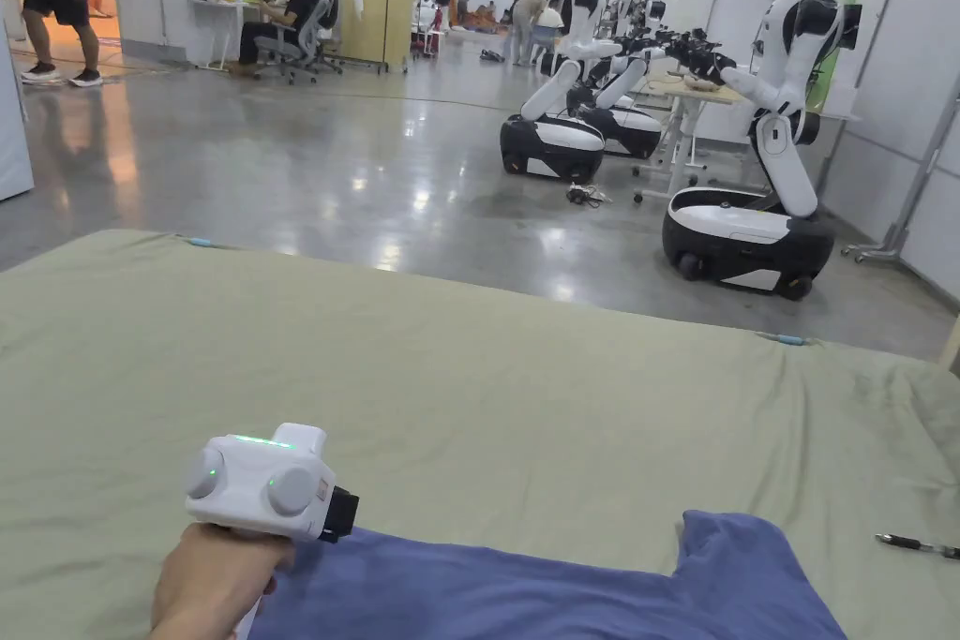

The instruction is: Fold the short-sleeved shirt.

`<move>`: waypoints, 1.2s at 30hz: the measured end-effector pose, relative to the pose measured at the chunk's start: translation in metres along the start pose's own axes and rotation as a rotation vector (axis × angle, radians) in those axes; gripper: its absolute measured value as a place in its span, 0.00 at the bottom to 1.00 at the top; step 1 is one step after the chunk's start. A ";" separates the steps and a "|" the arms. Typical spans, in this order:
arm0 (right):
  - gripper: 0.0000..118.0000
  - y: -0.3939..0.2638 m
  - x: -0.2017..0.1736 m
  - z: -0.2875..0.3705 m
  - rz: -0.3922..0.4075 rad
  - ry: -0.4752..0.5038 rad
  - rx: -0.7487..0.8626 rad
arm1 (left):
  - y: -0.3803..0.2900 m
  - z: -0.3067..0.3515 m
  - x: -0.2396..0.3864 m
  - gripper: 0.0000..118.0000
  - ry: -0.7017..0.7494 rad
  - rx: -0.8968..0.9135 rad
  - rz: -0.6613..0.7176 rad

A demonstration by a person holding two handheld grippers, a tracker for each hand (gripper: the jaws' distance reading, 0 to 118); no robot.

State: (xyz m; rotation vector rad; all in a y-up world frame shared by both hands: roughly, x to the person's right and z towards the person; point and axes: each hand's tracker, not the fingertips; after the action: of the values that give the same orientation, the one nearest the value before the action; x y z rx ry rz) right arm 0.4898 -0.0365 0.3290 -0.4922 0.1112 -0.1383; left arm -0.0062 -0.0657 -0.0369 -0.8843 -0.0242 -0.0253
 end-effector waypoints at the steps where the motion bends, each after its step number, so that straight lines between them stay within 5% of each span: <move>1: 0.01 0.000 0.000 0.000 -0.005 -0.008 -0.002 | 0.000 0.003 0.004 0.66 0.028 0.009 -0.014; 9: 0.01 0.000 0.001 0.001 -0.014 -0.038 -0.002 | -0.011 -0.016 -0.002 0.63 0.039 -0.107 0.020; 12: 0.01 0.002 0.004 -0.003 -0.033 -0.058 -0.012 | -0.023 -0.010 0.004 0.12 -0.026 -0.135 -0.002; 14: 0.01 0.003 0.004 -0.007 -0.045 -0.064 -0.023 | -0.023 0.004 0.008 0.07 -0.009 -0.094 0.021; 21: 0.01 0.035 0.021 -0.061 -0.082 -0.102 -0.129 | -0.014 0.042 -0.002 0.07 -0.116 0.013 0.062; 33: 0.01 0.152 0.107 -0.298 -0.075 -0.189 -0.350 | -0.005 0.052 0.009 0.07 -0.142 0.111 -0.023; 36: 0.08 0.160 0.124 -0.344 -0.097 -0.213 -0.380 | -0.001 0.053 0.012 0.07 -0.143 0.108 -0.030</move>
State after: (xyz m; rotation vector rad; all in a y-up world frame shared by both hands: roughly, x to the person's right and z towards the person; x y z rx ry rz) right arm 0.5812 -0.0752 -0.0574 -0.8887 -0.0978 -0.1590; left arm 0.0049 -0.0257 -0.0025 -0.7761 -0.1713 0.0108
